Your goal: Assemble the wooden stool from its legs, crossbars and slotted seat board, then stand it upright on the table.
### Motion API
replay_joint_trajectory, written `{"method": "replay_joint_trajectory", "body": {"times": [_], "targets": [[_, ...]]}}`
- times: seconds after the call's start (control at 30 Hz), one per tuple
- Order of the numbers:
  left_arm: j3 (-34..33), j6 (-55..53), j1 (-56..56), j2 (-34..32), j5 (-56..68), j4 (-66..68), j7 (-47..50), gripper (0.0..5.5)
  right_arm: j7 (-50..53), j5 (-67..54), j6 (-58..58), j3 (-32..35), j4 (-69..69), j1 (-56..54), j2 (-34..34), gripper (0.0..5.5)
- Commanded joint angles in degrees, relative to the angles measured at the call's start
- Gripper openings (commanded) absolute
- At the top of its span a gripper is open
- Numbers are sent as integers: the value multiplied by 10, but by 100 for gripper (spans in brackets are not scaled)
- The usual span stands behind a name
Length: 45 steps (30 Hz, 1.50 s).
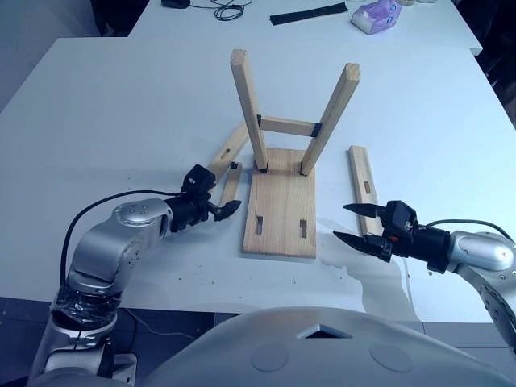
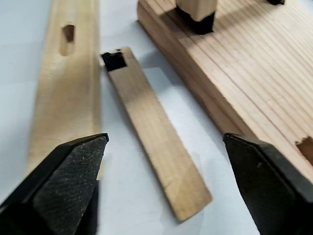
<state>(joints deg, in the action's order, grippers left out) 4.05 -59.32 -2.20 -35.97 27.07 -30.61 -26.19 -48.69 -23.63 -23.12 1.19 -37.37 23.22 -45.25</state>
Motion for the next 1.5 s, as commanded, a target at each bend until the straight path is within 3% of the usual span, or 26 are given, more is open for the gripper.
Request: {"method": "replay_joint_trajectory", "body": {"times": [0.03, 0.43, 1.13, 1.5], "targets": [[11, 0, 3, 1, -18, 12, 10, 435, 2, 1, -7, -2, -4, -1, -2, 299], [44, -17, -11, 2, -34, 25, 3, 435, 3, 4, -11, -16, -5, -8, -3, 299], [37, 27, -18, -33, -53, 76, -35, 143, 32, 6, -19, -24, -24, 10, 5, 299], [0, 35, 48, -25, -52, 87, -25, 134, 50, 5, -16, -17, -22, 13, 13, 299]]}}
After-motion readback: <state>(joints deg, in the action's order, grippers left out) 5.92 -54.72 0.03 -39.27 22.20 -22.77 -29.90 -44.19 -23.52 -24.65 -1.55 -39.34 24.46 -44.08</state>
